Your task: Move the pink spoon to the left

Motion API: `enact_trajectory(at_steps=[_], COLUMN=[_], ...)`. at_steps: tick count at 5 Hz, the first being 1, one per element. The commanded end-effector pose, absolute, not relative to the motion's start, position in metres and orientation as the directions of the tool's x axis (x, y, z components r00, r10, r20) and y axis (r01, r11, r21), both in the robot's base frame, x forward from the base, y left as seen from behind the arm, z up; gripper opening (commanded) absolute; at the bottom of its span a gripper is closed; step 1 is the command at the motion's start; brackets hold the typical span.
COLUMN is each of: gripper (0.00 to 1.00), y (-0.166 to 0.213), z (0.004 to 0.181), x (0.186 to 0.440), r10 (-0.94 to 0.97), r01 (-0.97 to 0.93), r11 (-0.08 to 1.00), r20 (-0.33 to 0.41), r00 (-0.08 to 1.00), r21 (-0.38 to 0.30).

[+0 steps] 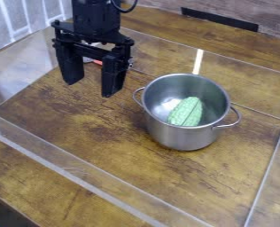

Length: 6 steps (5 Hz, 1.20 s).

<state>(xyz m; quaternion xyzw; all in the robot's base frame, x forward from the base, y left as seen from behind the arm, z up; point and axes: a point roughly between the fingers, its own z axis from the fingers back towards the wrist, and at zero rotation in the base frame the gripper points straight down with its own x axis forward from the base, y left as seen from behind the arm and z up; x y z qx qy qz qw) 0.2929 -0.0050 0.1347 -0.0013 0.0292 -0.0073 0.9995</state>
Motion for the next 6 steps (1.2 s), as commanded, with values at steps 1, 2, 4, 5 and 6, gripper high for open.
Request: enact_trajectory(at_steps=[1,2,4,5,6], gripper=[1.0,1.0,1.0,1.0,1.0], y=[-0.004,-0.002,0.0,0.001,0.002], z=[0.134,0.138,0.137,0.134,0.131], x=[0.299,0.31,0.323,0.327,0.331], r10=[-0.02,-0.038,-0.185,-0.21,-0.262], r01=[0.02,0.038,0.186,0.21,0.262], r11=[1.0,0.999,0.982,0.976,0.963], r20=[-0.052,-0.037,-0.023,-0.016,-0.009], r00=[0.998,0.999,0.982,0.978,0.965], r21=[0.0,0.013,0.044,0.052,0.061])
